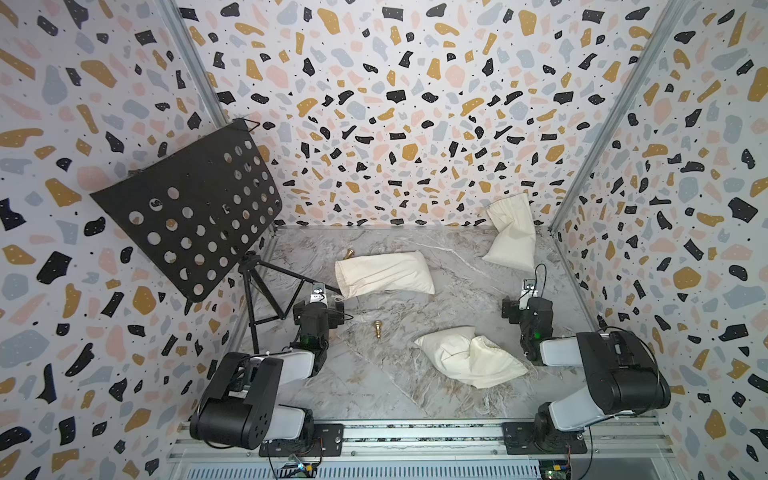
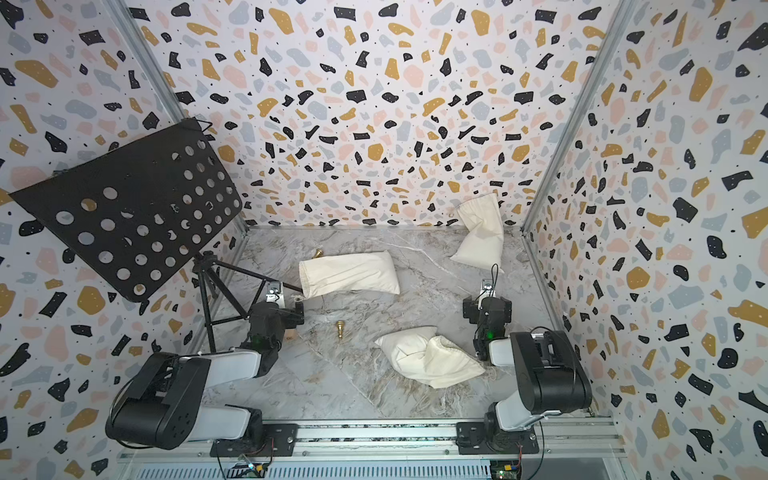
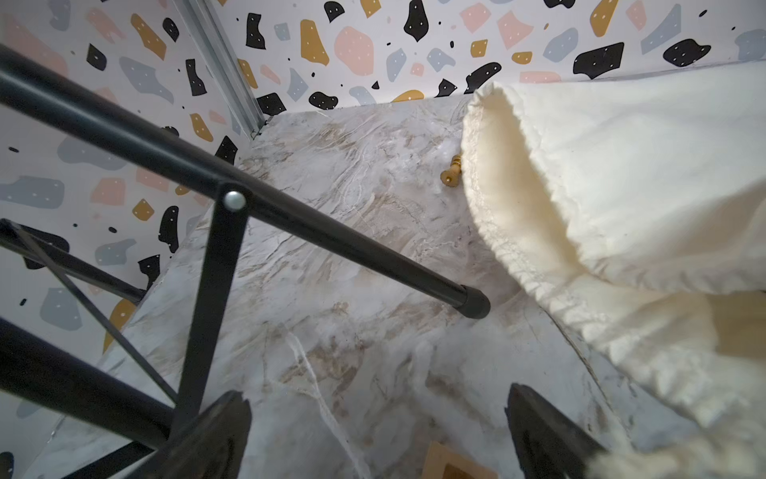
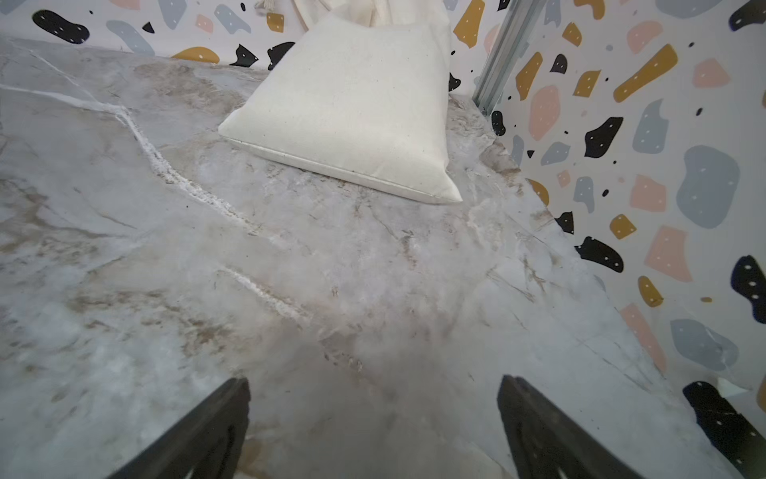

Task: Close the soil bag
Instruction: Adjust the soil bag at the center of the board.

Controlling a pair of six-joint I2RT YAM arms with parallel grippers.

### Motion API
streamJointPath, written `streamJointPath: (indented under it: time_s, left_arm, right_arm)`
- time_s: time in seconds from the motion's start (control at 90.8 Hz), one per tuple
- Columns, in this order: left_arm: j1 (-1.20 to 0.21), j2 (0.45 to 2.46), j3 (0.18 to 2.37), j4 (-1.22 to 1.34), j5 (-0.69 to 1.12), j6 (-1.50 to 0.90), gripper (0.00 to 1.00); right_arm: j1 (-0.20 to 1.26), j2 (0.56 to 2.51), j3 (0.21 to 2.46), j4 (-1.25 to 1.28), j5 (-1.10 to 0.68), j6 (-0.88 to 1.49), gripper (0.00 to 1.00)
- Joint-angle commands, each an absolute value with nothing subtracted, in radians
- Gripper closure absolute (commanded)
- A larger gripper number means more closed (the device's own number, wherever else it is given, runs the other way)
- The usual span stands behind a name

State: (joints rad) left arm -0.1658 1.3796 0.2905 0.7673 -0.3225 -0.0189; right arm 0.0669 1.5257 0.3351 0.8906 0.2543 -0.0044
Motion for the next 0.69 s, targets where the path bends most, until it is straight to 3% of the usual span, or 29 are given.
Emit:
streamJointPath:
  time_s: [0.0,0.506,0.617,0.683]
  left_arm:
    - [-0.170,1.377,0.313,0.791,-0.318,-0.014,0.00]
    - [-0.162,1.363,0.318,0.787,-0.322,-0.019,0.00]
    - [-0.163,1.231,0.417,0.455,-0.407,-0.065,0.00]
    - [-0.163,1.148,0.431,0.386,-0.444,-0.080,0.00]
  right_arm:
    - [0.066,1.514,0.336,0.913,0.261,0.003,0.00]
    - [0.065,1.512,0.339,0.912,0.253,0.000,0.00]
    - [0.067,1.450,0.359,0.810,0.242,-0.002,0.00]
    - [0.072,1.381,0.361,0.732,0.258,-0.001,0.00]
